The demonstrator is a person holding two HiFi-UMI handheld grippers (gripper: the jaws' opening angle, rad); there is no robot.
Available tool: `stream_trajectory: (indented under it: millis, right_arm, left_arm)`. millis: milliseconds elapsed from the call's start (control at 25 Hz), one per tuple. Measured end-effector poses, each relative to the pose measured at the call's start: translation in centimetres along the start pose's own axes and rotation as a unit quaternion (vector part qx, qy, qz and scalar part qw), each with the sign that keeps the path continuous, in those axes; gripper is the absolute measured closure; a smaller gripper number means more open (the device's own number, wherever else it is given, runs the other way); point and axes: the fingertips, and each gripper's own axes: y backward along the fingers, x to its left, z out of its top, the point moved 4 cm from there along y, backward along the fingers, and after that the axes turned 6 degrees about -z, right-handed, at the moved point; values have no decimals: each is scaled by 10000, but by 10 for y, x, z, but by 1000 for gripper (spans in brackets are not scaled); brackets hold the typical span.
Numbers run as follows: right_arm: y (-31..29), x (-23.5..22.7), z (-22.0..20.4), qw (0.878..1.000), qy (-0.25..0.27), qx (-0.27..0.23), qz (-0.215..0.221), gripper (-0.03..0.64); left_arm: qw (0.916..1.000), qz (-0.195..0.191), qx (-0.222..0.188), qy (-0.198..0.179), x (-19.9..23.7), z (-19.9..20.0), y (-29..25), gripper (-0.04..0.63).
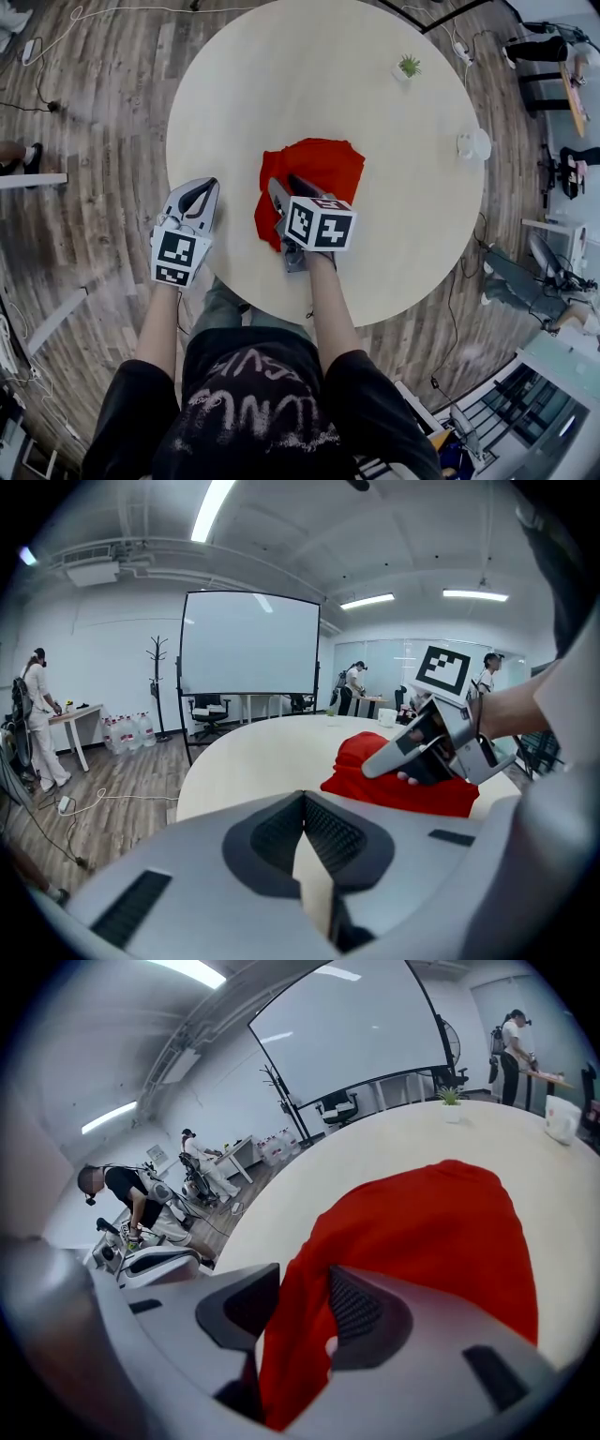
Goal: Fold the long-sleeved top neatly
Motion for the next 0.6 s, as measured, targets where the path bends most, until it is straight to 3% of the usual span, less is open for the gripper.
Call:
stream_trajectory:
  millis: [600]
  right_arm:
    - [17,5,2,9995,-159,-286,26,465]
  left_arm:
    - [9997,-214,-70,-122,5,11,-1,584]
